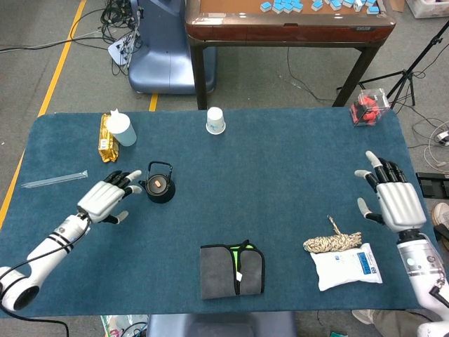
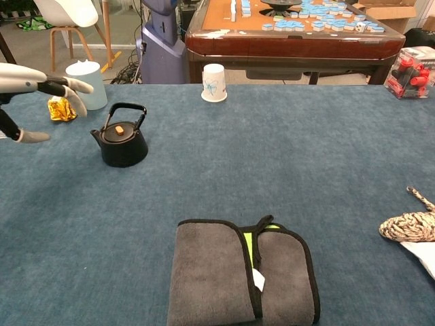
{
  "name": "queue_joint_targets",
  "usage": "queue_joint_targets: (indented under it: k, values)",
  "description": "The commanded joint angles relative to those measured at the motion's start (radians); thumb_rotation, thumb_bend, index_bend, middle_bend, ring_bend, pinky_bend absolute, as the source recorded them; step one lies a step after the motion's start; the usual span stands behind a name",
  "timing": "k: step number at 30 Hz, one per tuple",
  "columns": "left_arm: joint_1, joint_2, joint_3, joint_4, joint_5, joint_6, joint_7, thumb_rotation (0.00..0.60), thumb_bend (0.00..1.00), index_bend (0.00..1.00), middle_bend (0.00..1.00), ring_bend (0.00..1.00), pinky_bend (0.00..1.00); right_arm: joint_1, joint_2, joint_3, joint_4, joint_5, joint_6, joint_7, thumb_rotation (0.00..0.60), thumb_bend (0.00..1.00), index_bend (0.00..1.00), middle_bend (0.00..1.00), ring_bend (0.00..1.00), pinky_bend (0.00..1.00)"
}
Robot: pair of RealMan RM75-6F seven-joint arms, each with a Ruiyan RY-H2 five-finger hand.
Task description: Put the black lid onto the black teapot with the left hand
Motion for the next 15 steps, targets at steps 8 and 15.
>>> queue_joint_targets:
  k: [8, 15]
  values:
    - [0.206, 0.169, 0.007, -0.271, -0.018, 0.299, 0.147, 0.600, 0.34, 0.25, 0.00, 0.00, 0.00, -0.091, 0.036, -0.065, -0.029, -0.129, 0.083, 0.080, 0.600, 0.42, 0.25, 0.03, 0.00, 0.00]
    - [0.351, 0.113, 0.059, -0.228, 0.095, 0.480, 0.121, 0.600, 0.34, 0.25, 0.00, 0.00, 0.00, -0.177, 0.050, -0.120, -0.029, -0.242, 0.189, 0.120, 0.600, 0.42, 0.25, 0.03, 0.00, 0.00]
